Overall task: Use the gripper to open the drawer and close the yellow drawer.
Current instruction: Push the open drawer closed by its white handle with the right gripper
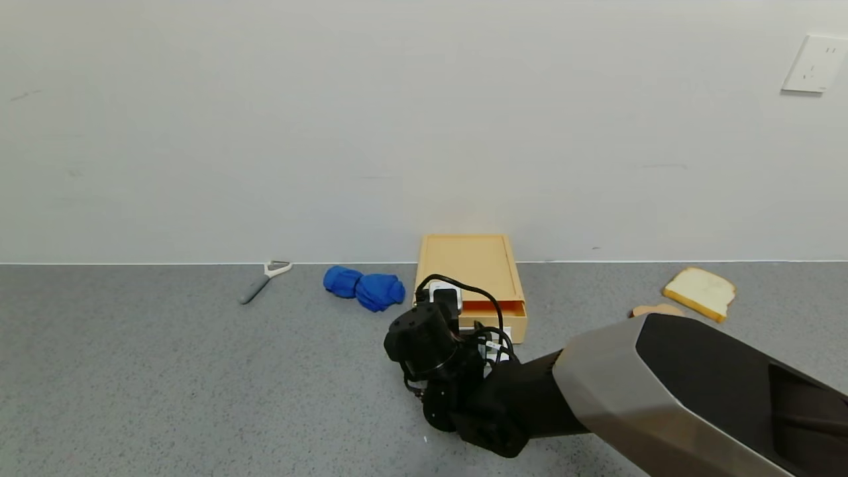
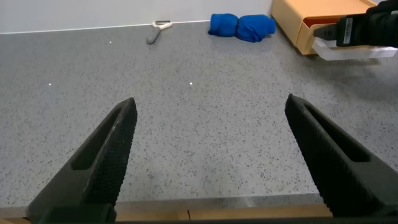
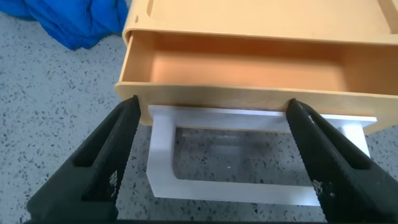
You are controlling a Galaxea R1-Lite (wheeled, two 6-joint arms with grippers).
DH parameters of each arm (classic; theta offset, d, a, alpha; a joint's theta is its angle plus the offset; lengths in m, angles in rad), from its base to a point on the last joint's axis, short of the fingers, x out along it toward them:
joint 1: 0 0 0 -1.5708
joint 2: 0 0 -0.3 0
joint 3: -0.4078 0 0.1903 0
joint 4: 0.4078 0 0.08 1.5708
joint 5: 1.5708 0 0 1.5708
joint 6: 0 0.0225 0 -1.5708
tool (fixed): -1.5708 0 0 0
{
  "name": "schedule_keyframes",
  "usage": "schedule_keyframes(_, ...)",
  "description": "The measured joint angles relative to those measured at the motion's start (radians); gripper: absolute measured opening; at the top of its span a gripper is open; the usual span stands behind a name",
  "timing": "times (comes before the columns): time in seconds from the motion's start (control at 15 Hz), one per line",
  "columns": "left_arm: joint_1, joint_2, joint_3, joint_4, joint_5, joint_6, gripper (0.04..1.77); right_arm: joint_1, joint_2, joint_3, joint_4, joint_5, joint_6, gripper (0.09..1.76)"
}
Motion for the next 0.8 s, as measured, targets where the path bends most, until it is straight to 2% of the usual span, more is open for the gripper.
schedule_keyframes(0.33,0.0,0.0,0.0,0.0,0.0,0.0,1.72,-0.025,0.029,-0.063,-0.001,0.022,-0.048,1.71)
schedule_keyframes(0.8,0.0,0.0,0.0,0.0,0.0,0.0,1.72,-0.04,0.042,-0.08,-0.004,0.057,-0.051,1.71)
